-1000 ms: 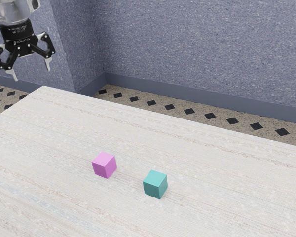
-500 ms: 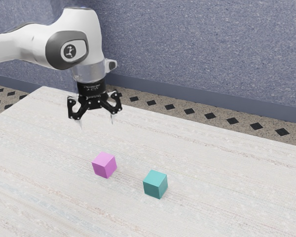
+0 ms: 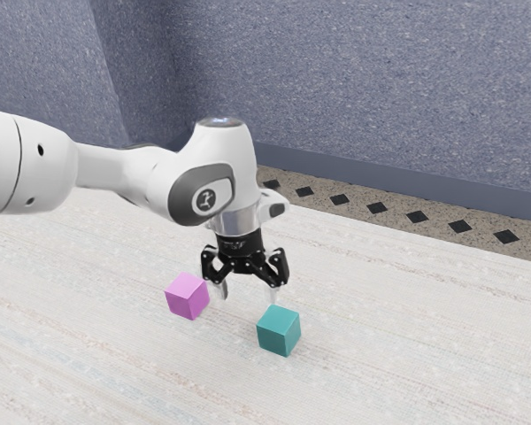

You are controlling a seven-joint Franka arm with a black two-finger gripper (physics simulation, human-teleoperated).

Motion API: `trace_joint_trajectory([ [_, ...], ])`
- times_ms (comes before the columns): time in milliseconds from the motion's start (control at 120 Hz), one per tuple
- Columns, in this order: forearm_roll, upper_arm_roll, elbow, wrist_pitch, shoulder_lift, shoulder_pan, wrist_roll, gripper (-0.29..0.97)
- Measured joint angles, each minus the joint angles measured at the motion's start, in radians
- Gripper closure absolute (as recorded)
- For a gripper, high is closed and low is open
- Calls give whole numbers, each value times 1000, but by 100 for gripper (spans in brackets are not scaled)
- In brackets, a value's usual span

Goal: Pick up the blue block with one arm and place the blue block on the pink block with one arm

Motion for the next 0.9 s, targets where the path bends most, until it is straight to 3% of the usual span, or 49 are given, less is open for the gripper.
trace_joint_trajectory([
  [467, 17, -46, 3, 142, 90, 10, 279, 0],
  [900, -31, -48, 14, 184, 166, 25, 328, 0],
])
